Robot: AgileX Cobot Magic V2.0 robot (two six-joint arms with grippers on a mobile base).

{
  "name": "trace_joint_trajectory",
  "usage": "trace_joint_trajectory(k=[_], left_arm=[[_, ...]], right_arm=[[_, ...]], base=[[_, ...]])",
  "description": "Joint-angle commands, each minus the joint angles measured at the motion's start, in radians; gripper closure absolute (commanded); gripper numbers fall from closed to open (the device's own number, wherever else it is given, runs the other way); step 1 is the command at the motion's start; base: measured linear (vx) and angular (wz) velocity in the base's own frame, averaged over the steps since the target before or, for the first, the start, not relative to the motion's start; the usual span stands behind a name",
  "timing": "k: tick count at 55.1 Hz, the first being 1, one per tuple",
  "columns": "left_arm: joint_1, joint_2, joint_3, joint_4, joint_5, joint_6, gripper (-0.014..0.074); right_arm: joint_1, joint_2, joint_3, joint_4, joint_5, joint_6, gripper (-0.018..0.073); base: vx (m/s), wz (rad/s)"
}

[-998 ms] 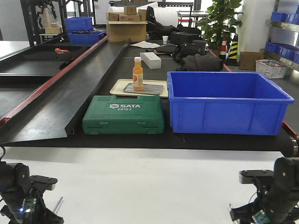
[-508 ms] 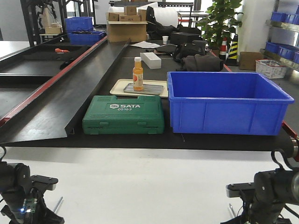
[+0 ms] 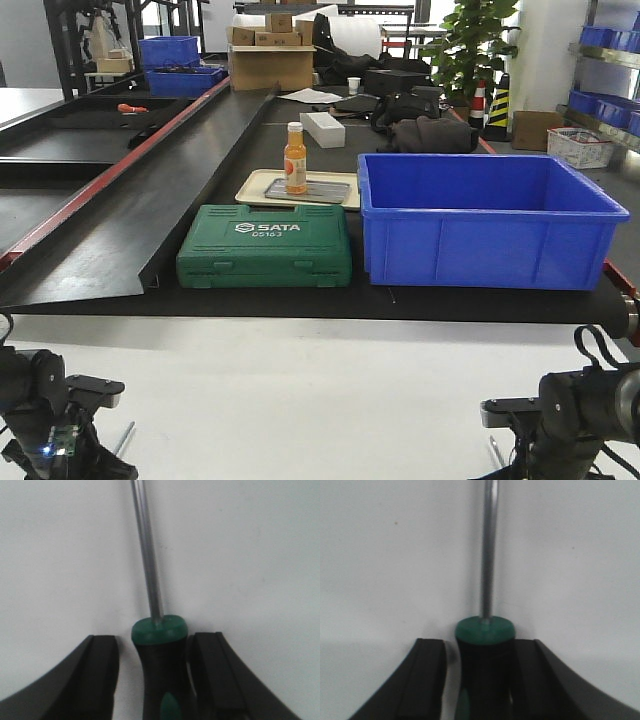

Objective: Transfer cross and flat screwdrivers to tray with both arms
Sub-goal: 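Lift both screwdrivers upright off the table with both grippers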

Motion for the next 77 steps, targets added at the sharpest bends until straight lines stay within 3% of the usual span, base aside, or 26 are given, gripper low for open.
trace_joint_trajectory(k=[1,10,13,27,42,56,71,77], left_arm=[[-0.008,-0.036,-0.02,-0.027,0.004,-0.002,0.0313],[-0.008,-0.036,-0.02,-0.069,0.002,-0.002,0.0538],[-0.008,-0.036,-0.02,-0.086,0.0,0.0,0.0606],[-0.008,-0.081,-0.02,-0.164,-0.009,0.0,0.0602],[-0.011,-0.297,-0.02,-0.283,-0.087,0.01,0.0601],[-0.052,-0.527,-0.02,-0.375,-0.24,0.086,0.06],[-0.101,-0.727,-0.02,-0.372,-0.329,0.078,0.0597],[-0.097,-0.779,-0.02,-0.364,-0.331,0.074,0.0596]], right_arm=[[-0.004,-0.036,-0.019,0.01,-0.001,0.0,0.0355],[-0.004,-0.036,-0.019,0.014,0.0,0.0,0.0565],[-0.004,-0.036,-0.019,0.014,0.0,0.0,0.0573],[-0.003,-0.086,-0.055,0.016,0.034,-0.012,0.057],[-0.003,-0.305,-0.069,0.042,-0.041,-0.054,0.057],[-0.003,-0.544,-0.069,0.089,-0.141,-0.1,0.057],[-0.003,-0.728,-0.069,0.25,-0.228,-0.217,0.057],[-0.002,-0.764,-0.087,0.359,-0.241,-0.332,0.0568]], base=[[0.0,0.0],[0.0,0.0],[0.0,0.0],[0.0,0.0],[0.0,0.0],[0.0,0.0],[0.0,0.0],[0.0,0.0]])
